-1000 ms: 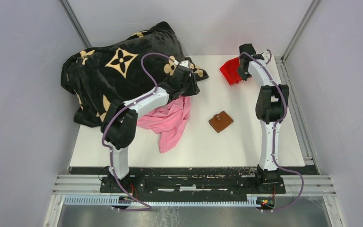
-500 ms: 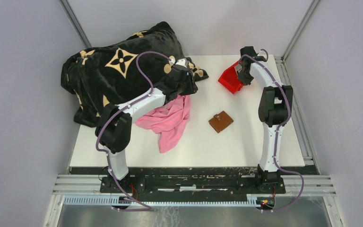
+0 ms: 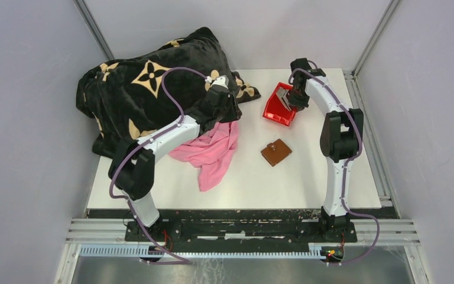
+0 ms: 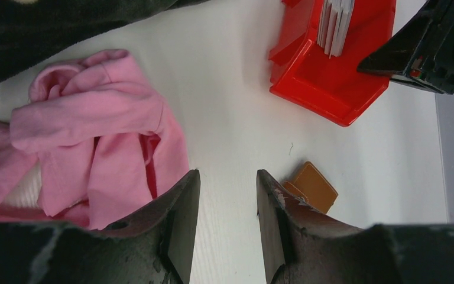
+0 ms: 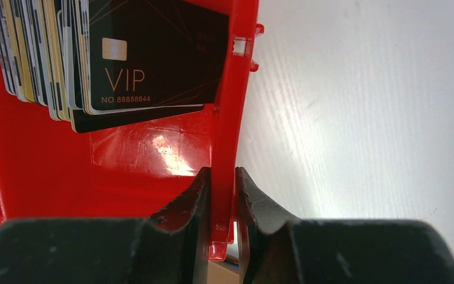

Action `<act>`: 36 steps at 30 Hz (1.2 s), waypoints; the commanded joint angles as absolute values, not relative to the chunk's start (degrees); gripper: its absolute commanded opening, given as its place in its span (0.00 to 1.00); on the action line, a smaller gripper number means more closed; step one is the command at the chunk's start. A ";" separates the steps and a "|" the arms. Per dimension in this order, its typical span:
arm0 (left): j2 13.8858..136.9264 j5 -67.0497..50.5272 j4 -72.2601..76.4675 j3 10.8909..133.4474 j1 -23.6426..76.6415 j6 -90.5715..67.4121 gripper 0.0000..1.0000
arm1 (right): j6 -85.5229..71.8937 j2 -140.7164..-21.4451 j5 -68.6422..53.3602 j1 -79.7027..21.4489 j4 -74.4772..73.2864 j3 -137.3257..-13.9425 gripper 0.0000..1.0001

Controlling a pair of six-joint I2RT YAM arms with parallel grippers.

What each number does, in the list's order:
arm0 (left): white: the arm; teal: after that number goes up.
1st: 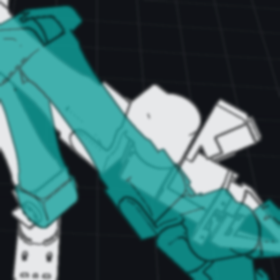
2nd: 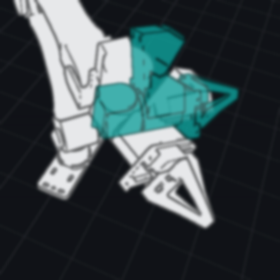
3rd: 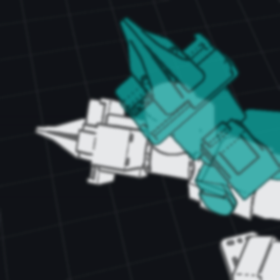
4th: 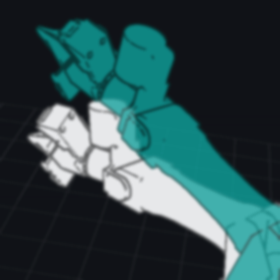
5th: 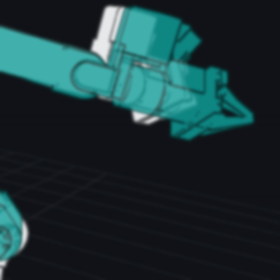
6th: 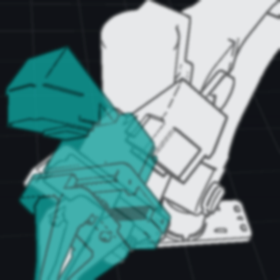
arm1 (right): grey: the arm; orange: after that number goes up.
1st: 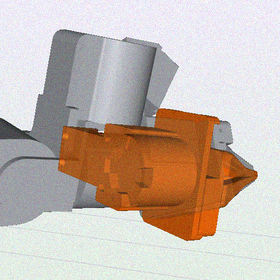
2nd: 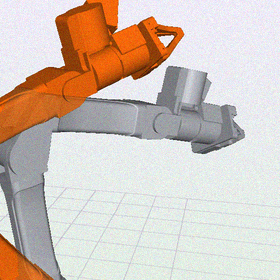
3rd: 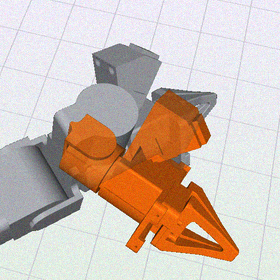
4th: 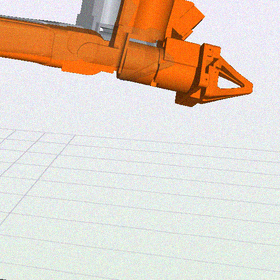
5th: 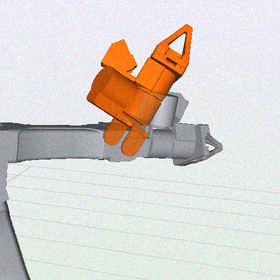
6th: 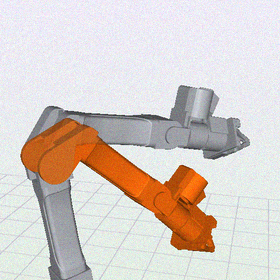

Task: Put the credit cards into the card holder
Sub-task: Move the storage box to the center of the board.

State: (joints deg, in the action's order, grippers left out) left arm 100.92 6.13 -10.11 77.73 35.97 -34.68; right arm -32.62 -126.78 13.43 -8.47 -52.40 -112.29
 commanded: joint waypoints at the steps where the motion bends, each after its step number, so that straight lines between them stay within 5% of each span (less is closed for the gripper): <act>1: 97.02 8.11 -7.07 75.75 35.73 -34.62 0.48 | -27.21 -121.06 11.59 -10.90 -53.26 -116.20 0.01; 20: 96.24 9.59 -6.72 73.21 35.69 -33.14 0.48 | -17.74 -123.80 9.02 -19.24 -53.63 -118.94 0.01; 36: 97.70 10.51 -6.65 72.55 35.71 -32.78 0.48 | -14.99 -121.51 5.52 -23.20 -48.01 -108.88 0.01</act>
State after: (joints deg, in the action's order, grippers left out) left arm 99.13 8.97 -8.97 72.73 35.97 -34.65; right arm -16.16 -125.60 6.13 -21.78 -50.17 -109.86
